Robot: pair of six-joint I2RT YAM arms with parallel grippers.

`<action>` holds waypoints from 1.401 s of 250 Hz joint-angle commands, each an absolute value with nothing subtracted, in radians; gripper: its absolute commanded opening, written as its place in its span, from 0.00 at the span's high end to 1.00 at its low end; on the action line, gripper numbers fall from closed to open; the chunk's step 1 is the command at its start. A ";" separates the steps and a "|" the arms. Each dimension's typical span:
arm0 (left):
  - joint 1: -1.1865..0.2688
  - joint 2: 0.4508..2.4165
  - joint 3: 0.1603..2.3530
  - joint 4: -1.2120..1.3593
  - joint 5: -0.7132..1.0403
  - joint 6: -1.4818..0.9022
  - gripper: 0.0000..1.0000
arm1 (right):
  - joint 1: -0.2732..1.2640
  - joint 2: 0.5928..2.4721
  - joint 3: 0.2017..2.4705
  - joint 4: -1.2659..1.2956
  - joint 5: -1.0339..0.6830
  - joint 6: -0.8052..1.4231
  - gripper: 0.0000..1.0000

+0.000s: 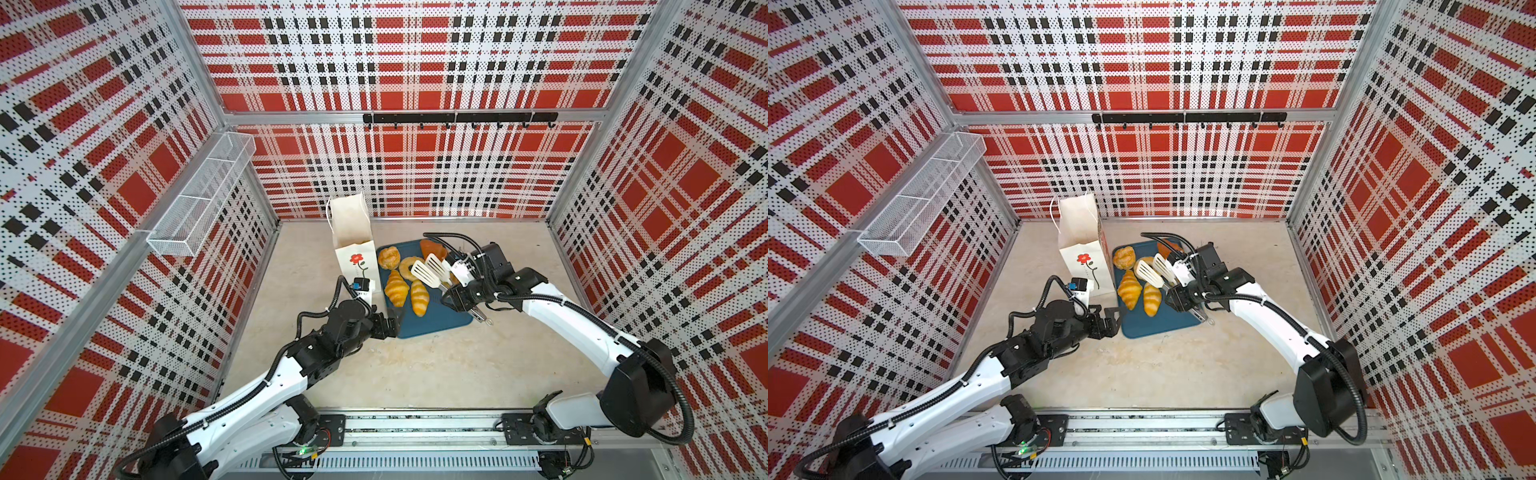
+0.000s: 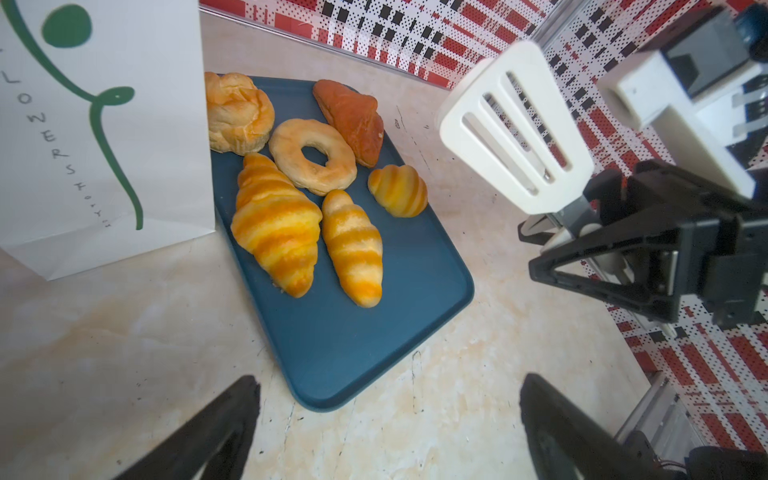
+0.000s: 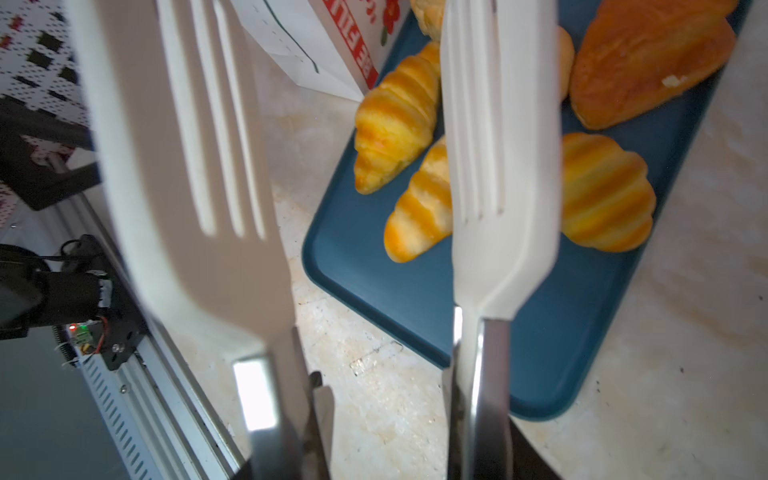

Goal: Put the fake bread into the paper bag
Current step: 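Return the right gripper's tongs over the tray while the left gripper nears the bag, then lower the tongs with the right gripper toward the small striped bun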

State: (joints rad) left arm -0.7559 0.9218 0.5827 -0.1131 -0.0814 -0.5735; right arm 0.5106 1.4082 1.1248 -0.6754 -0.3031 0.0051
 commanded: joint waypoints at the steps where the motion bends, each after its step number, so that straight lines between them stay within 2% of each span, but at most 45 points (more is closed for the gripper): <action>1: -0.766 0.941 0.603 -0.083 -0.079 -0.566 0.01 | 0.505 1.383 1.097 -0.691 -0.174 0.005 0.47; 153: -0.768 0.942 0.536 -0.083 -0.109 -0.602 0.01 | 0.502 1.478 1.065 -0.785 0.130 -0.034 0.44; 350: -0.769 0.883 0.453 -0.099 -0.122 -0.655 0.01 | 0.487 1.691 1.219 -0.782 0.231 -0.212 0.40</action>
State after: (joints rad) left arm -0.7647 0.9001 0.4641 -0.1040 -0.1055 -0.6449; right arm 0.4911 1.6699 1.1656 -0.8074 0.1974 -0.1741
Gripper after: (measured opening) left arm 0.994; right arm 0.592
